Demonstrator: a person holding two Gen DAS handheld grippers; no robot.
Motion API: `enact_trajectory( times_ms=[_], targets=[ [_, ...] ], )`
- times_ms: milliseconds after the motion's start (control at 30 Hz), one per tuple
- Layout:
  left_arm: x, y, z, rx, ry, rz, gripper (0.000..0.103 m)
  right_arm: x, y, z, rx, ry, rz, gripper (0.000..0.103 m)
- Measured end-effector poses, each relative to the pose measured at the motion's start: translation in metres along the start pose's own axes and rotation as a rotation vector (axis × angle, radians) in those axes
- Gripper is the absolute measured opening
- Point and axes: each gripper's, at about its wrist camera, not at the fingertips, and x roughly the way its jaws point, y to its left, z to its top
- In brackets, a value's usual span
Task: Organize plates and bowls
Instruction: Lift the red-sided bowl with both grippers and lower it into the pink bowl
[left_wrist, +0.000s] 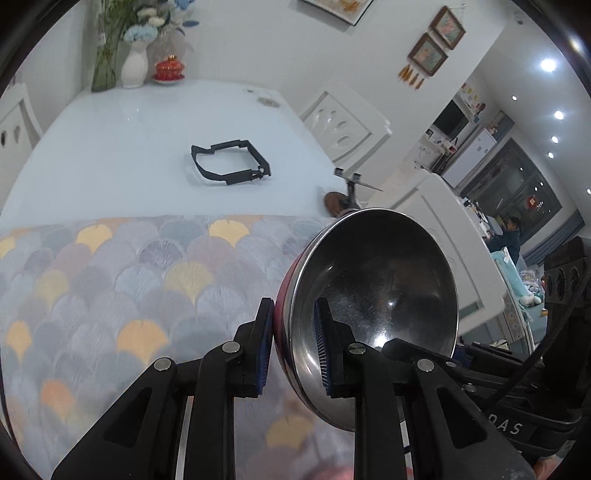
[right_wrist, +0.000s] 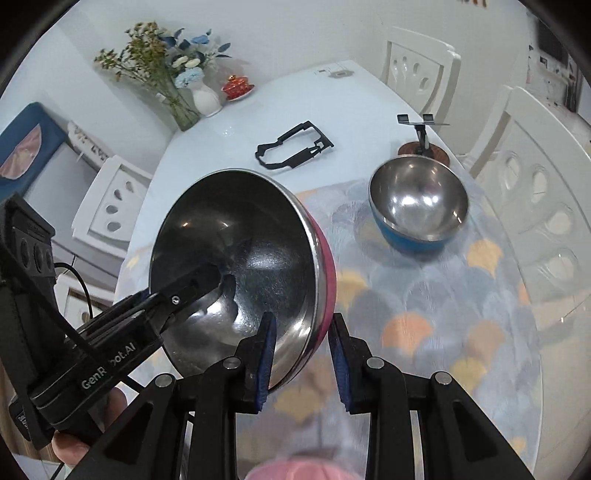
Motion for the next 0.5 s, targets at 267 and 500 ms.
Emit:
enact_trajectory(
  times_ms=[267,500],
  targets=[
    [-0.045,-0.034,-0.065,0.064,0.01,0.028,0.019,-0.032,-0.003,-0.071,0.02,0.052,0.0,0.029],
    [-0.06,-0.052,-0.121,0.097,0.041,0.055,0.019,-0.039,-0.02,-0.13,0.041,0.108,-0.017,0.029]
  ],
)
